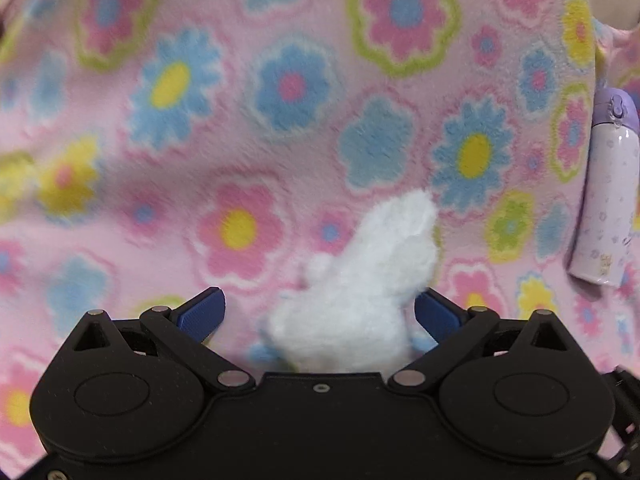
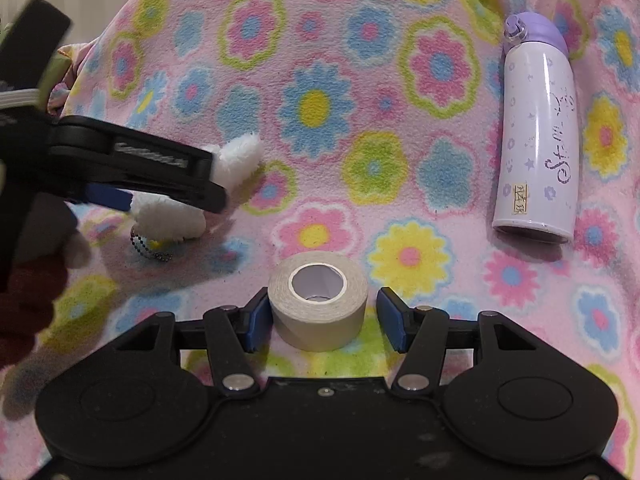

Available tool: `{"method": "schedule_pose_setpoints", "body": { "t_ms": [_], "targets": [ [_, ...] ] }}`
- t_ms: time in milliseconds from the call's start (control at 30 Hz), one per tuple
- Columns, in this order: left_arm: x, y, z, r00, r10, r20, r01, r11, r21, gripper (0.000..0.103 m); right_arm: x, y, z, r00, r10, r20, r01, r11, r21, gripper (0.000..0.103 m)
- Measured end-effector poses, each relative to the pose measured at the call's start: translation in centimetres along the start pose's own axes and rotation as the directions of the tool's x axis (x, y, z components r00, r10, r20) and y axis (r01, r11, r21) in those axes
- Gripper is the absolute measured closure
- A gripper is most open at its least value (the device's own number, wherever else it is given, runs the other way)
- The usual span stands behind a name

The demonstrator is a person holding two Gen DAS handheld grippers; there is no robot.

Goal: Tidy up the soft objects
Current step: 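Grasp the white fluffy plush with the left tool while the right tool holds the tape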

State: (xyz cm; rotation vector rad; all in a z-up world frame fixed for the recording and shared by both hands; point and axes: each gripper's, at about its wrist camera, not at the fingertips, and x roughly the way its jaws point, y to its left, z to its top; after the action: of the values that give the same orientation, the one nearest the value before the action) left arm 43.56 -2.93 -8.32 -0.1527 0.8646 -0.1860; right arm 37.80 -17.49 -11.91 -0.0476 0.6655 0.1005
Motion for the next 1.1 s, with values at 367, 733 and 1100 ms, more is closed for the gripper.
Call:
{"method": "schedule_pose_setpoints", "body": {
  "t_ms": [367, 733, 1100],
  "targets": [
    [-3.7, -0.2, -1.2, 0.993, 0.063, 0.101, -0.062, 0.998, -0.013, 0.056, 0.0, -0.1, 0.0, 1.0, 0.002, 0.001, -0.002, 1.0, 0.003, 0.047],
    [-8.3, 1.0, -6.3, 0.922, 0.33, 0.2, -0.371, 0.902, 0.222, 0.044, -0.1, 0.0, 0.0, 1.0, -0.002, 0.001, 0.002, 1.0, 0.001, 0.047],
    [-9.1, 2.4, -6.5, 0.988, 0.107, 0.112, -0.126, 0.976, 0.177, 0.02, 0.0, 0.0, 0.1, 1.0, -0.006, 0.0, 0.006, 1.0, -0.003, 0.047]
  ]
}}
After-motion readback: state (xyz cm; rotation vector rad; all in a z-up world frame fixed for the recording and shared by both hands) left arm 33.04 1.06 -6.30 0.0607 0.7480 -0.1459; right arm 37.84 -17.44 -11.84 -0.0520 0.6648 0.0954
